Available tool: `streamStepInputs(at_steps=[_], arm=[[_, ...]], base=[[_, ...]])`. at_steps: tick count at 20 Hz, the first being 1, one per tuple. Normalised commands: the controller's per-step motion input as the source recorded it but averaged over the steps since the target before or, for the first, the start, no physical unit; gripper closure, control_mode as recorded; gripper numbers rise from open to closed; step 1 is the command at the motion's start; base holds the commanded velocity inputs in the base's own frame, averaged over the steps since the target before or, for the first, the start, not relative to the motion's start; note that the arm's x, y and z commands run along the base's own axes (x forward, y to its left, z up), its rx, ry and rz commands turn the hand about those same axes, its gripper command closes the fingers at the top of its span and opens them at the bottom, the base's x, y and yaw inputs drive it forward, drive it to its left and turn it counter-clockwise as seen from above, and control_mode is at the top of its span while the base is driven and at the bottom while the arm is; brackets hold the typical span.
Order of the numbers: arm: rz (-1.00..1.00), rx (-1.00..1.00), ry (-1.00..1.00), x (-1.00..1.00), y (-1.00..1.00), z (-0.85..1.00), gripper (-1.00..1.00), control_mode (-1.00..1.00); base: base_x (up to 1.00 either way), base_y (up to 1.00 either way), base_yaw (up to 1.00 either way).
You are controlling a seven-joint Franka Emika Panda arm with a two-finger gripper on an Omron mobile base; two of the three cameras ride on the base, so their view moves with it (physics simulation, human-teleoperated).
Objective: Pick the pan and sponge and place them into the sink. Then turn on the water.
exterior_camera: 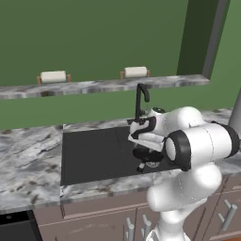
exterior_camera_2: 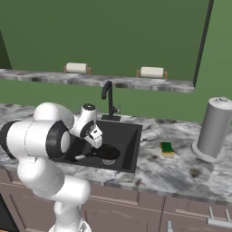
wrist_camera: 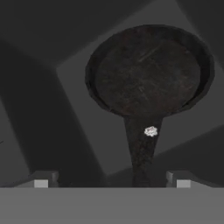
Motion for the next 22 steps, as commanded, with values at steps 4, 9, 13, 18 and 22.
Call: streamStepInputs(at_steps=[4,9,13,18,22], arm=[[0.0,-0.02,0.0,-0.47,-0.14,0.45,-1.0,-1.0],[0.0,-0.03,0.0,-0.73,-0.22,0.51,-1.0,-1.0],[0.04,-0.05,0.0,-0.82,-0.3,0.45,-1.0,-1.0],[0.04,-0.08,0.0,-0.51,-0.49,0.53,-1.0,-1.0],[0.03,-0.09,0.0,-0.06,-0.68,0.67,-1.0,-1.0]], base=[[0.0,0.0,0.0],[0.0,0.0,0.0],[0.0,0.0,0.0],[0.0,0.0,0.0],[0.0,0.0,0.0]])
